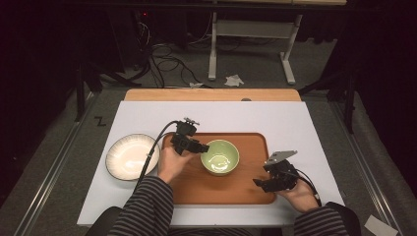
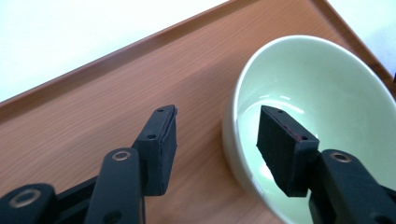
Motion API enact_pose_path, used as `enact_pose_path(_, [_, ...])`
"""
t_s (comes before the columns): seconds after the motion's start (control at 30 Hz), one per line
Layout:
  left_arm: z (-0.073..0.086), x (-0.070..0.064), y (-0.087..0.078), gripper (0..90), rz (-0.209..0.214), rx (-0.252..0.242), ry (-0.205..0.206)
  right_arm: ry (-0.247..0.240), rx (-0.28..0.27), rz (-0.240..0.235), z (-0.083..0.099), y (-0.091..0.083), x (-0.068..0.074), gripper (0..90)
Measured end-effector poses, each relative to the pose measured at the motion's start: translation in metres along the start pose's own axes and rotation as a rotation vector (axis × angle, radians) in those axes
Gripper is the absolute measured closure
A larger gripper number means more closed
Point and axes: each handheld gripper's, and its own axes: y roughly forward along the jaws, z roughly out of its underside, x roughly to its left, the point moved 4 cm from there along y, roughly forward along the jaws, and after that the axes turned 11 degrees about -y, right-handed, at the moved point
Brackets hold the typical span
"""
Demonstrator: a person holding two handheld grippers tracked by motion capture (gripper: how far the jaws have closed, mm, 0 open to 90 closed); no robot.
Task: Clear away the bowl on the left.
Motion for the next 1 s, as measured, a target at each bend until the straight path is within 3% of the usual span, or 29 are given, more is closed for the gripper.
enact_pose_path(0.57, [0.015, 0.013, -0.03, 46.3, -0.003, -0.034, -0.016, 0.0, 0.007, -0.001, 0.0, 0.001, 0.0, 35.9])
enact_pose_path(1.0, [0.031, 0.026, -0.043, 45.7, -0.012, -0.046, -0.042, 0.001, 0.009, -0.002, 0.0, 0.002, 0.0, 35.9])
